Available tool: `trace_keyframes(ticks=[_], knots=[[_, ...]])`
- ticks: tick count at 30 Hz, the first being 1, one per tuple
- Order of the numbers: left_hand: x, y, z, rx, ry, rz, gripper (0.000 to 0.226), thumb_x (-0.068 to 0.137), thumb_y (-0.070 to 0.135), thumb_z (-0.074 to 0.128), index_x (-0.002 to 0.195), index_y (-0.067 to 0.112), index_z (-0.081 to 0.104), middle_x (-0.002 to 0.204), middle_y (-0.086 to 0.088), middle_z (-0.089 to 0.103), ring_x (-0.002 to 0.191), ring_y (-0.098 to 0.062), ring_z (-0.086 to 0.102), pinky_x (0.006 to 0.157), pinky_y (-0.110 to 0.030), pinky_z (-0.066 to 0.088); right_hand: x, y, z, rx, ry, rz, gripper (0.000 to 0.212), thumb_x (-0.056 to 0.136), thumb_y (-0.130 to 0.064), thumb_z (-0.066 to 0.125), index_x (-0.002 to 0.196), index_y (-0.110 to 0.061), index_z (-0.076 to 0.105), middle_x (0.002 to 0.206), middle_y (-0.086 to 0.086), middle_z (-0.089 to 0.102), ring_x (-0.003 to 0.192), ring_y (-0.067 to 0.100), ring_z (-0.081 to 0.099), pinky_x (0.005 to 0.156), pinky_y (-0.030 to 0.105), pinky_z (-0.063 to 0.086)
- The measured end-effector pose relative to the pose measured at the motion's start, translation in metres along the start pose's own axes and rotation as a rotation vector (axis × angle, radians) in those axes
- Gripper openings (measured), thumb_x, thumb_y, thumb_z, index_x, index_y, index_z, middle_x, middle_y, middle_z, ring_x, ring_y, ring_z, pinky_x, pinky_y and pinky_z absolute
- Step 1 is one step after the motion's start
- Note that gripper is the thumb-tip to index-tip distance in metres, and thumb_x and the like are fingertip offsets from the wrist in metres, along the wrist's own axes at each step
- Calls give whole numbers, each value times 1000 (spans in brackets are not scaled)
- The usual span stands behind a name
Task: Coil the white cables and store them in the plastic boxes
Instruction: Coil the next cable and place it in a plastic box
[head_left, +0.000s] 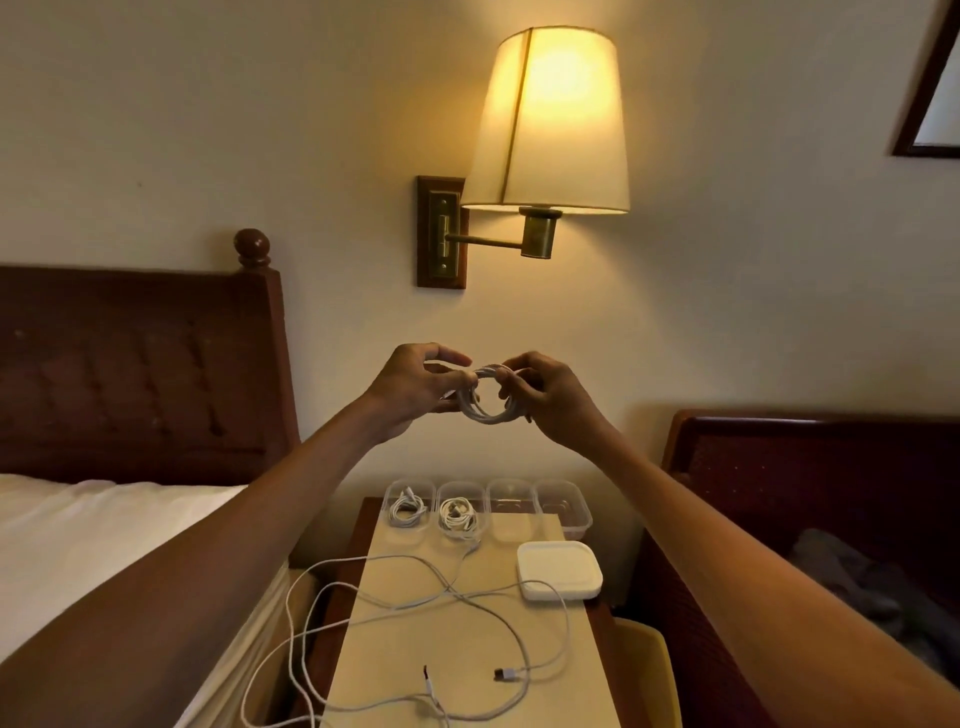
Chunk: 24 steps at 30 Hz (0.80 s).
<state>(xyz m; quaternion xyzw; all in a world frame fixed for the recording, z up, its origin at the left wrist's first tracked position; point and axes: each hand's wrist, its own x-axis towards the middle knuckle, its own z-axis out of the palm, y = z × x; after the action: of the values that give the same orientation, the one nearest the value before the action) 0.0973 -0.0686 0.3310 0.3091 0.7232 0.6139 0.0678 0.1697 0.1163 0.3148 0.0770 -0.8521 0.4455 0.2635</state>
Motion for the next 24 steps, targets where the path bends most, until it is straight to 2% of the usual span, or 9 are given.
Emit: trace_keyframes(ticks=[4,11,14,19,22,23,24], knots=[[5,-20,16,34,101,40,23,88,8,71,109,2,64,94,-16,73,81,-25,75,75,-33,61,-9,24,2,48,-46,78,28,90,-23,67,111,-6,60,89,12,71,77,23,70,67,30,59],[24,-69,50,44,106,-15,18,88,17,74,101,7,68,92,-15,73,87,-26,73,77,-40,62,-12,83,10,68,93,148,23,94,-14,63,116,-9,67,89,8,72,75,15,70,62,17,54],[33,-97,57,103,104,-32,13,90,24,71,99,15,69,93,-7,73,90,-25,70,80,-40,61,-12,119,18,-13,134,192,24,95,-14,61,117,-11,69,89,5,72,77,14,70,67,18,57],[45,-159,63,285,172,-55,14,93,26,67,105,19,69,98,8,69,94,-7,64,78,-24,53,-13,197,39,-120,137,319,24,96,-16,58,118,-15,69,94,3,72,81,18,69,80,42,58],[52,-204,67,410,164,-92,15,95,22,63,107,16,69,103,3,67,92,-10,62,57,-7,46,-11,242,56,-154,88,385,21,96,-18,58,112,-18,72,95,0,72,84,19,68,79,48,57],[55,-220,67,442,145,-109,15,94,20,63,107,15,68,104,1,67,92,-11,62,54,-6,45,-10,253,61,-179,80,391,20,96,-17,58,108,-17,73,94,1,72,84,20,68,79,48,56],[58,-236,67,481,128,-117,14,93,19,64,107,15,69,105,0,68,94,-13,62,58,-7,44,-8,263,66,-202,77,400,18,96,-15,57,105,-15,73,93,3,73,85,21,67,79,47,56]])
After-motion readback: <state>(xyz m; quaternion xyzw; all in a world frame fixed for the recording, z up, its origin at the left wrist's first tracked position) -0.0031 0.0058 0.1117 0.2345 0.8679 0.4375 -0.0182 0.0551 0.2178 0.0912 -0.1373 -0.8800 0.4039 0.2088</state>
